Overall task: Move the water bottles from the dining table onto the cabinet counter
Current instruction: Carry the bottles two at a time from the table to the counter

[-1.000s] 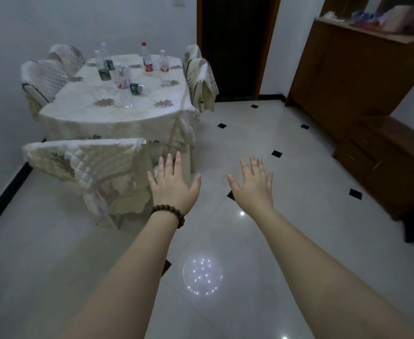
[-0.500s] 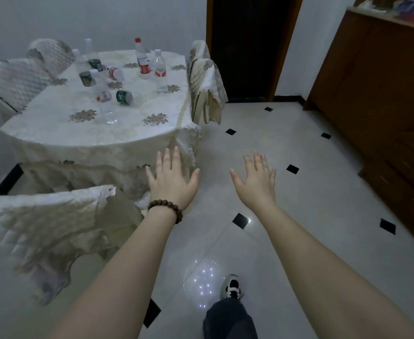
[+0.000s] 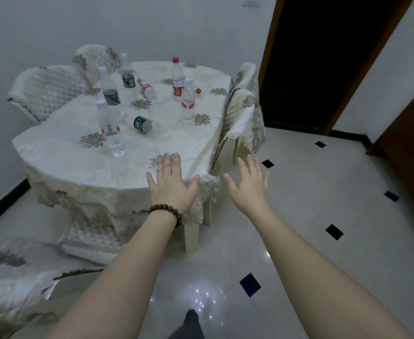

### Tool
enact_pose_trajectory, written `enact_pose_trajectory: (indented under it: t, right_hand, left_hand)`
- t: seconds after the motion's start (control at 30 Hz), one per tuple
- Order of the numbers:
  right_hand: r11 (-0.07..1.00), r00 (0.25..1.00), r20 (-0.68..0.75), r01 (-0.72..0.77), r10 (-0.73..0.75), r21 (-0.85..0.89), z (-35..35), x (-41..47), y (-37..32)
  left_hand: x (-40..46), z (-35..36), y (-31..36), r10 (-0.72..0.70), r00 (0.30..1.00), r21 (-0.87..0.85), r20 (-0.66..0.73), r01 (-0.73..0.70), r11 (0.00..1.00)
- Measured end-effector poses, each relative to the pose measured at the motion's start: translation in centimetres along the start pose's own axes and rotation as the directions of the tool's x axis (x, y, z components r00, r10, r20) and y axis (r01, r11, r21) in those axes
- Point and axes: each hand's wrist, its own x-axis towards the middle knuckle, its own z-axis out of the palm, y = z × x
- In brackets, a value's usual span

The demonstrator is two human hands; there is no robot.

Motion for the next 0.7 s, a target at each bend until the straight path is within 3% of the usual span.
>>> enact_pose_trajectory:
  t: [0.33, 0.7]
  right_hand:
    - [0.984, 0.98, 0.09, 0.178, -0.177, 0.004, 5.9, 16.1, -0.9]
    - [0.898, 0.866, 0.24, 0.433, -0.438, 0.077, 12.7, 34.1, -7.1]
  left_hand:
    - [12.2, 4.7, -2.4, -0.201, 0.978, 0.01, -0.06, 0.202, 0.979]
    - [26.6, 7.7, -5.7, -0.447, 0.885, 0.043, -0.128, 0.455, 0.889]
